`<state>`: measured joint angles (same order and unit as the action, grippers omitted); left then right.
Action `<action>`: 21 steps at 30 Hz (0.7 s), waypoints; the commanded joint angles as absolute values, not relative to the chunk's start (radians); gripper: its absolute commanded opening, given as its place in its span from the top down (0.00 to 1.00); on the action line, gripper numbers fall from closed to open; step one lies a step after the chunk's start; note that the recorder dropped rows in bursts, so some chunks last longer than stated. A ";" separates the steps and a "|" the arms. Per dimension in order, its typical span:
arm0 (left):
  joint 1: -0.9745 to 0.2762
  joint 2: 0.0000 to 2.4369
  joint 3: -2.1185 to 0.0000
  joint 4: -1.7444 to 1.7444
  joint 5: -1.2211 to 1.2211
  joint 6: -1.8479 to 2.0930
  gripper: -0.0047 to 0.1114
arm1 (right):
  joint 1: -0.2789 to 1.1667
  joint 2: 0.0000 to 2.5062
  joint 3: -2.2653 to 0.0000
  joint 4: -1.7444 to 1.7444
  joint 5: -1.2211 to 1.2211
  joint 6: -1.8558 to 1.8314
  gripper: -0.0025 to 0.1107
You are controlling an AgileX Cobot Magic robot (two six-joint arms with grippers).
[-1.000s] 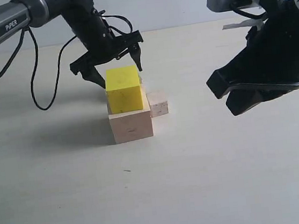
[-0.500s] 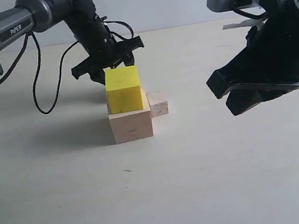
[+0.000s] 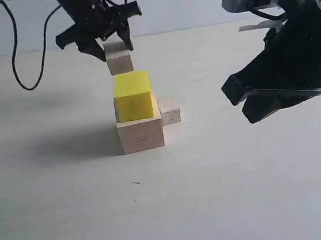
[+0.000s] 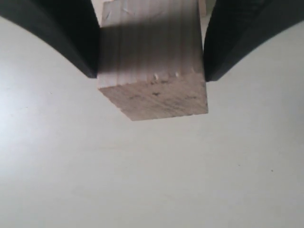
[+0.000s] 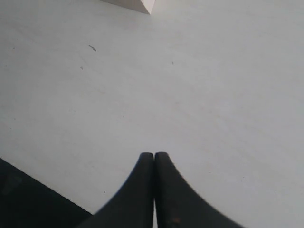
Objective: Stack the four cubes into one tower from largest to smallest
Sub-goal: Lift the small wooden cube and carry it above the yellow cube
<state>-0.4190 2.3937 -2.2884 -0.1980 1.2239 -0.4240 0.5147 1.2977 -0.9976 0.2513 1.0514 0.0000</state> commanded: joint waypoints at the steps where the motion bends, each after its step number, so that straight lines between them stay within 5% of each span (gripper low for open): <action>1: -0.417 2.303 -2.294 -0.185 1.221 -0.374 0.96 | 0.512 1.292 -0.994 0.255 1.040 -0.007 0.98; 21: -0.462 2.092 -2.222 -0.249 1.221 -0.363 0.96 | 0.512 1.292 -0.994 0.255 1.048 -0.007 0.98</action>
<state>-0.4531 2.1294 -2.2623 -0.2615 1.2261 -0.3731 0.5147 1.2977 -0.9976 0.2541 1.0514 0.0000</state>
